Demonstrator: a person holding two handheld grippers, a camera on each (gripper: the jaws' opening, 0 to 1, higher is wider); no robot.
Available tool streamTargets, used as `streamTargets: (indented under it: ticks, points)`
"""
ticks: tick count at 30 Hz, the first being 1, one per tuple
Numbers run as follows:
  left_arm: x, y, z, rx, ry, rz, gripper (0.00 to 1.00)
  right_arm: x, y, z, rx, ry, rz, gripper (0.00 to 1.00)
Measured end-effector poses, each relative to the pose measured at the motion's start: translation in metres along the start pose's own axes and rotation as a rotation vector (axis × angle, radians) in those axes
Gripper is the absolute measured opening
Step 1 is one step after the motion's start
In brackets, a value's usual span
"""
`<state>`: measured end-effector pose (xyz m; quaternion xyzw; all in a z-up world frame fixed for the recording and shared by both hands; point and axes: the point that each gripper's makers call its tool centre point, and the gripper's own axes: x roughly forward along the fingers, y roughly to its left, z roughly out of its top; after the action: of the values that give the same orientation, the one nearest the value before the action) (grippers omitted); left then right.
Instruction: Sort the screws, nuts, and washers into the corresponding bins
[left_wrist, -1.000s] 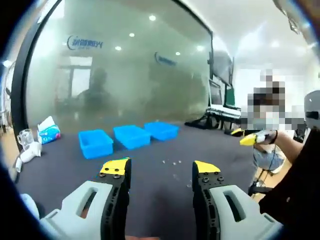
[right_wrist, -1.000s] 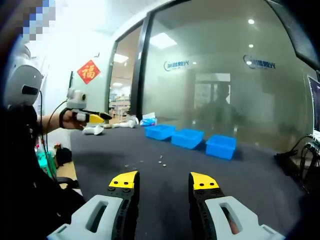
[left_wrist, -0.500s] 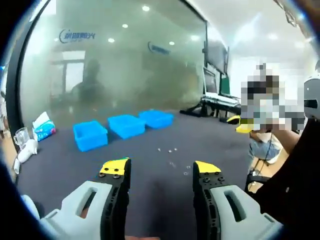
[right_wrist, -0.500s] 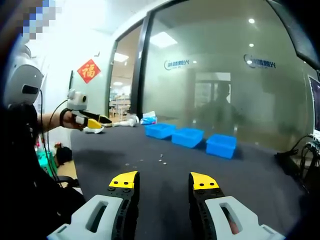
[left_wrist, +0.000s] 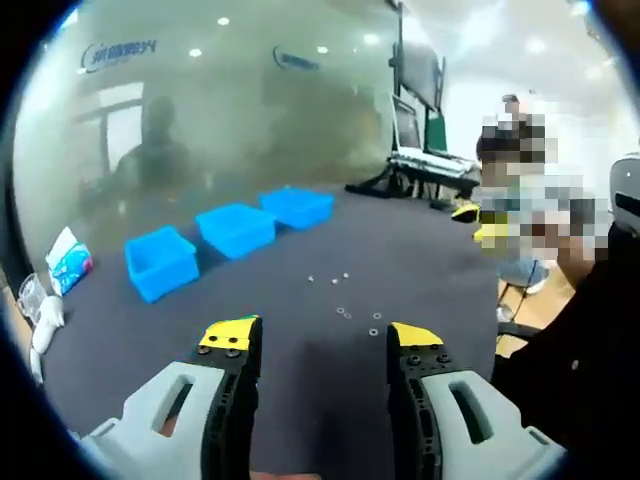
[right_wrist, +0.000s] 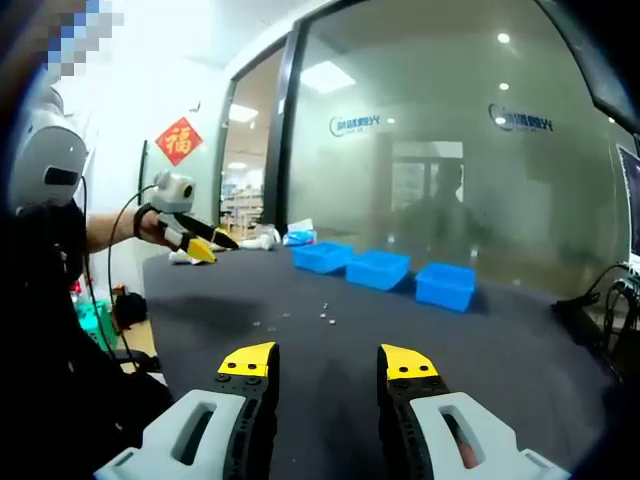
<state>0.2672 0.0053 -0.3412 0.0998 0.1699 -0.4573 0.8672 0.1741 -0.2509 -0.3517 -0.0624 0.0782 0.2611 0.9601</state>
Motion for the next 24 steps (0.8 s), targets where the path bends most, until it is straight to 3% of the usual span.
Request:
streamTargets:
  ticks: [15,24]
  points:
    - [0.045,-0.007,0.013,0.071,0.087,-0.088,0.48,0.000,0.000,-0.013,-0.015,0.034,-0.001,0.36]
    - [0.082,-0.021,0.006,0.110,0.171,-0.142,0.47,-0.002,-0.002,-0.014,-0.005,0.028,-0.006,0.36]
